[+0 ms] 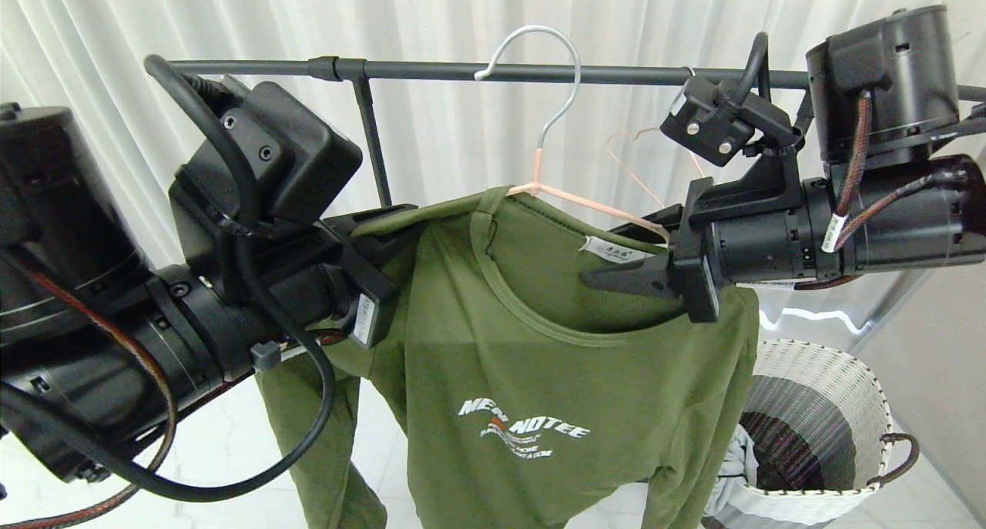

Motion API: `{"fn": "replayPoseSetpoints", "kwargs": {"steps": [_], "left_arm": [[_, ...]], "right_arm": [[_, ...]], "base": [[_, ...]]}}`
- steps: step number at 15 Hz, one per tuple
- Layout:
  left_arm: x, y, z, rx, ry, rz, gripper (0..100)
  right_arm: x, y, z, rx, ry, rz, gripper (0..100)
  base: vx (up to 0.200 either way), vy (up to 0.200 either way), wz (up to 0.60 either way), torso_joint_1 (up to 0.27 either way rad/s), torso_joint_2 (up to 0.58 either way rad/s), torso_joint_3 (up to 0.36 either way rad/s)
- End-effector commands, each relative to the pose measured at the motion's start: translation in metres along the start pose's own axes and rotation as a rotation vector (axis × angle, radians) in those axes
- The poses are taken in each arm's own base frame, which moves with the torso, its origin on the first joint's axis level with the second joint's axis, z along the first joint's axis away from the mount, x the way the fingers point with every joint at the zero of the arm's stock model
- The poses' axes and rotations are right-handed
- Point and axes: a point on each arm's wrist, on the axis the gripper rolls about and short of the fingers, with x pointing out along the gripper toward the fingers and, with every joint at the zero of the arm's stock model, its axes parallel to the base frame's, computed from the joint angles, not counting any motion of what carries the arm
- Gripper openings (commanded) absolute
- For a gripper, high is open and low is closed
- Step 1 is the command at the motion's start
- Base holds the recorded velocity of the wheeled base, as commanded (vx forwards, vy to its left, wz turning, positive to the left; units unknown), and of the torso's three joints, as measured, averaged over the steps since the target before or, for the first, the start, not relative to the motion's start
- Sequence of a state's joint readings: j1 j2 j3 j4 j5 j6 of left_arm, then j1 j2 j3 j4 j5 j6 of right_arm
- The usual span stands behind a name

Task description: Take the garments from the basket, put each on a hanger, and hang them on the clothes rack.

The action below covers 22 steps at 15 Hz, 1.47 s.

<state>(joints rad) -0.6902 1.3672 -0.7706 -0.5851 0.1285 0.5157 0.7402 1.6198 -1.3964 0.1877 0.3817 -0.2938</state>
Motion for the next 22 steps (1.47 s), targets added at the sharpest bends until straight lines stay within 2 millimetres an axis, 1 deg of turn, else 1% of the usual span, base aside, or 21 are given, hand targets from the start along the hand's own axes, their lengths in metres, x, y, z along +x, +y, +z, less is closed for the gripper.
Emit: {"fn": "replayPoseSetpoints", "kwargs": {"steps": [1, 7, 8, 11, 13, 15, 16, 18, 22], "left_arm": [[0.001, 0.000, -0.001, 0.000, 0.002, -0.001, 0], [0.001, -0.001, -0.002, 0.004, 0.008, -0.003, 0], [0.001, -0.001, -0.002, 0.008, 0.009, -0.001, 100], [0.001, -0.001, -0.003, 0.032, 0.015, 0.004, 100], [0.000, 0.005, -0.008, 0.032, 0.035, 0.028, 100], [-0.002, 0.010, -0.009, 0.020, 0.038, 0.051, 100], [-0.007, 0.014, -0.012, 0.018, 0.045, 0.070, 100], [-0.019, 0.018, -0.010, 0.005, 0.028, 0.087, 100], [-0.039, 0.011, -0.015, -0.021, 0.020, 0.065, 100]], "right_arm": [[0.003, -0.001, -0.001, -0.003, 0.004, -0.001, 0], [0.005, -0.004, 0.001, -0.025, -0.025, -0.013, 0], [0.005, -0.004, 0.003, -0.038, -0.037, -0.017, 0], [0.002, -0.004, 0.006, -0.106, -0.054, -0.024, 0], [-0.003, -0.004, 0.013, -0.173, -0.087, -0.038, 0], [-0.007, -0.005, 0.017, -0.209, -0.099, -0.048, 0], [-0.009, -0.009, 0.015, -0.208, -0.091, -0.064, 0], [-0.017, -0.016, 0.011, -0.200, -0.076, -0.100, 0], [-0.024, -0.026, 0.009, -0.186, -0.067, -0.143, 0]], "base": [[0.000, 0.000, 0.00, 0.000, 0.00, 0.000], [0.000, 0.000, 0.00, 0.000, 0.00, 0.000], [0.000, 0.000, 0.00, 0.000, 0.00, 0.000], [0.000, 0.000, 0.00, 0.000, 0.00, 0.000], [0.000, 0.000, 0.00, 0.000, 0.00, 0.000], [0.000, 0.000, 0.00, 0.000, 0.00, 0.000], [0.000, 0.000, 0.00, 0.000, 0.00, 0.000], [0.000, 0.000, 0.00, 0.000, 0.00, 0.000], [0.000, 0.000, 0.00, 0.000, 0.00, 0.000]]}}
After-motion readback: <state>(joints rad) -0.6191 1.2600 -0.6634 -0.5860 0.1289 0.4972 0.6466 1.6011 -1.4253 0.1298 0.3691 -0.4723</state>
